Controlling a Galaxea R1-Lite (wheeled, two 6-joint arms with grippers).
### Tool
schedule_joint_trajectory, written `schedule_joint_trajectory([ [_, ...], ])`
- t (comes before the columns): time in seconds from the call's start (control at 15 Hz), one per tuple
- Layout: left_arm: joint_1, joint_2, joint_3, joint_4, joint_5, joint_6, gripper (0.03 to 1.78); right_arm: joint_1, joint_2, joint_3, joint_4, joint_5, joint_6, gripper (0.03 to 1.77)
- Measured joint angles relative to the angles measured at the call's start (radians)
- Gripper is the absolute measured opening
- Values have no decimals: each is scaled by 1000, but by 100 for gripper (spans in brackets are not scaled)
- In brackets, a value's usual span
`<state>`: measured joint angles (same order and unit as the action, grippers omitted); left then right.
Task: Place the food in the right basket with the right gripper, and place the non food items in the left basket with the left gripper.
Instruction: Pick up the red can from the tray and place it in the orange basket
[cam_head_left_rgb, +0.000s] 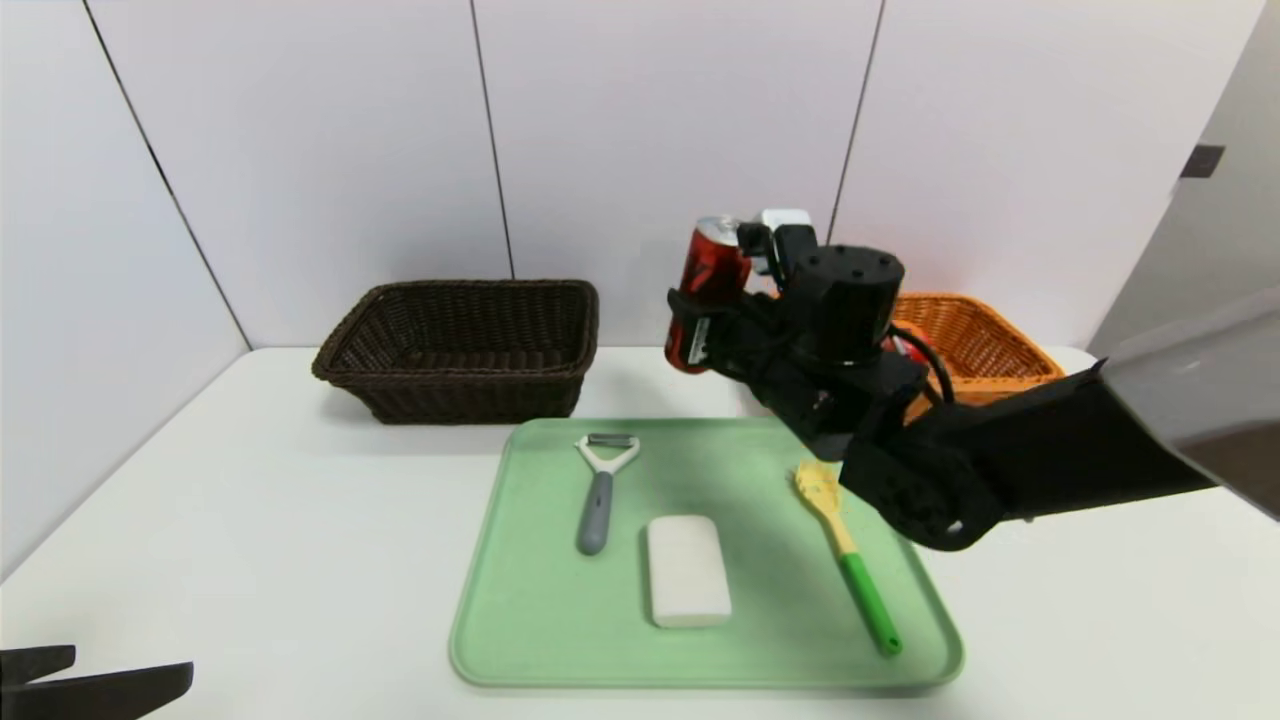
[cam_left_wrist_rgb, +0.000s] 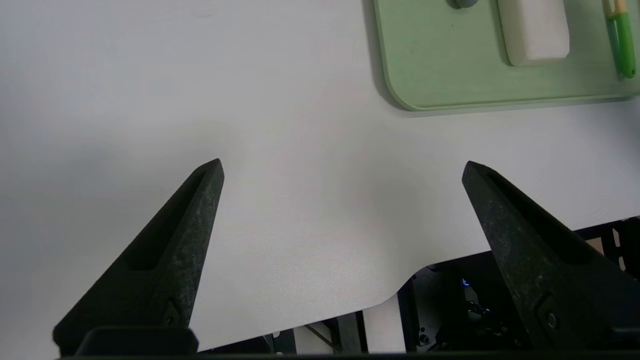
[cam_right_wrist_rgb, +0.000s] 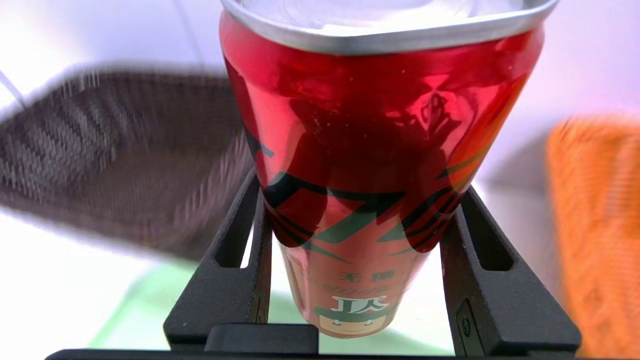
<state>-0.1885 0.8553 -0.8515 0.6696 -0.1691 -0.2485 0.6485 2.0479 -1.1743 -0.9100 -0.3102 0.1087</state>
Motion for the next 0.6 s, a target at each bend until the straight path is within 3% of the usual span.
schedule_joint_trajectory([
  [0.4, -7, 17, 1, -8, 0, 2, 169, -153, -81, -256, 389, 56, -4, 91],
  [0.6, -11, 28, 3, -10, -2, -2, 169, -230, -114, -311, 519, 130, -2, 91],
])
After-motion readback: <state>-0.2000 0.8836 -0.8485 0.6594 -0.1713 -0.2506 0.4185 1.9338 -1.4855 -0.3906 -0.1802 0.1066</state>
